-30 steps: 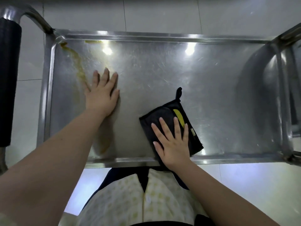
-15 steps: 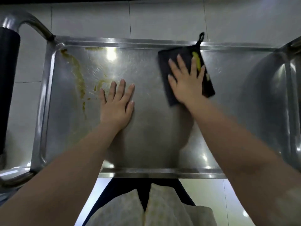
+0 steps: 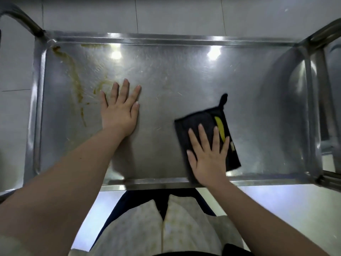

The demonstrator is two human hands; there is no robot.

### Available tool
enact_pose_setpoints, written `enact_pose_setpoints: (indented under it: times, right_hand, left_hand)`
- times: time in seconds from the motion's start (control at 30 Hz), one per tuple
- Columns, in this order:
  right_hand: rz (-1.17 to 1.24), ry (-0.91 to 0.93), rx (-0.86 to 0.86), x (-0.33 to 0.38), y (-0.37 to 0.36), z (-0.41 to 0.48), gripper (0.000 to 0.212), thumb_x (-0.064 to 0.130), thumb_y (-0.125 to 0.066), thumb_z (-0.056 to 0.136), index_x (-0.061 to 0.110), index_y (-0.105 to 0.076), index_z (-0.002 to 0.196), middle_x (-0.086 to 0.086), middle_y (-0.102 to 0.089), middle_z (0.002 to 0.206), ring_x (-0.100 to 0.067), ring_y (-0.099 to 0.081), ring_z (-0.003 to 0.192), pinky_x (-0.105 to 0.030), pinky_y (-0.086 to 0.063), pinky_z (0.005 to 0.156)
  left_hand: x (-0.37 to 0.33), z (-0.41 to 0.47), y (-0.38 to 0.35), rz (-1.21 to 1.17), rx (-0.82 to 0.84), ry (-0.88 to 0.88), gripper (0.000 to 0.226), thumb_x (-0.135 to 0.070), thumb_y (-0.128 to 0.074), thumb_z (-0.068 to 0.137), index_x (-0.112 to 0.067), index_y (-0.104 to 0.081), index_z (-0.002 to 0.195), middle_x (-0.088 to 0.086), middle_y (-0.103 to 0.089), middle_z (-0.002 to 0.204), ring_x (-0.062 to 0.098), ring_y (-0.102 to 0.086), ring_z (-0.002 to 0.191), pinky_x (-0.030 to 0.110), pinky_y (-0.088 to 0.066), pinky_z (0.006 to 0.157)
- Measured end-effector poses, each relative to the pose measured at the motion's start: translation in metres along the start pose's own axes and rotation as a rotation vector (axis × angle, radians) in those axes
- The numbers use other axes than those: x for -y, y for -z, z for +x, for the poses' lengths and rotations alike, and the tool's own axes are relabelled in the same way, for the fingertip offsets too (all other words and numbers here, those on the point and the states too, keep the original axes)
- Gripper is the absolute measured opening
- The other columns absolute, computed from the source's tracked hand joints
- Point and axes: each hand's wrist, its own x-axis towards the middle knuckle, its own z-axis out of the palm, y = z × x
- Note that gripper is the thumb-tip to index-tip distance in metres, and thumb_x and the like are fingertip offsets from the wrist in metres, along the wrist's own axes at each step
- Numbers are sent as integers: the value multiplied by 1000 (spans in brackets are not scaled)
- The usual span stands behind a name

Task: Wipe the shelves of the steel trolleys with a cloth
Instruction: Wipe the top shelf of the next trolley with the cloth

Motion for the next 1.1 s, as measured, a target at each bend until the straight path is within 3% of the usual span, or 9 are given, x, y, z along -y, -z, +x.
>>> enact_pose_setpoints:
  times: [0.17,0.3,0.43,0.63,0.77,0.87,0.97,1.1]
  right_hand:
    - [5,15,67,-2,1,-24,59,53,-26,100,34,-18,155,2,-12,164,-39,-7,149,-68,-7,114]
    - [-14,3,90,-3,4,-19,59,53,-26,100,34,-20,155,2,-14,164,-38,-8,149,-66,-7,115]
    - [-8,-43,107,9,8,-13,58,53,-18,100,35,-17,156,4,-13,164,-41,-6,149,-69,-8,113]
    - [19,-62,126,121,9,24,60,54,-17,99,35,-14,156,5,-11,164,-45,-7,147,-72,-4,110]
    - [11,0,151,224,0,52,61,55,-12,99,36,1,156,6,3,165,-45,4,147,-74,4,108]
    - [20,66,171,266,1,65,60,56,-19,100,39,-3,155,8,2,164,-42,6,148,-72,10,109]
    - [51,13,149,253,7,72,56,54,-16,100,42,-8,154,13,-6,163,-34,2,150,-69,6,112]
    - [132,-264,129,176,11,74,60,54,-7,96,40,-11,154,14,-2,162,-30,9,150,-59,12,113]
  left_hand:
    - [3,-6,4,-21,34,-7,54,-50,-11,99,-45,-4,152,-8,2,163,20,5,149,49,12,115]
    - [17,-13,17,-152,13,-48,57,-44,-18,98,-35,-12,154,-3,-8,163,24,2,150,45,14,117]
    - [43,-44,21,-48,-9,-42,57,-43,-14,98,-34,-11,154,-3,-9,163,26,2,150,35,26,112]
    - [91,-68,30,-91,-2,5,58,-44,-13,98,-32,-11,155,-2,-8,163,25,3,150,37,25,112]
    - [122,-66,41,-135,-23,12,52,-41,-17,103,-32,-12,155,1,-8,163,24,5,150,44,20,114]
    - [131,-62,47,-186,-20,-2,53,-39,-23,103,-34,-9,154,0,-3,163,20,11,149,45,18,116]
    - [120,-59,49,-224,7,-65,56,-39,-26,102,-34,-7,155,-2,3,163,18,16,148,45,16,118]
    - [69,-65,39,-185,88,-168,57,-44,-18,102,-34,5,154,0,7,164,24,13,149,54,10,116]
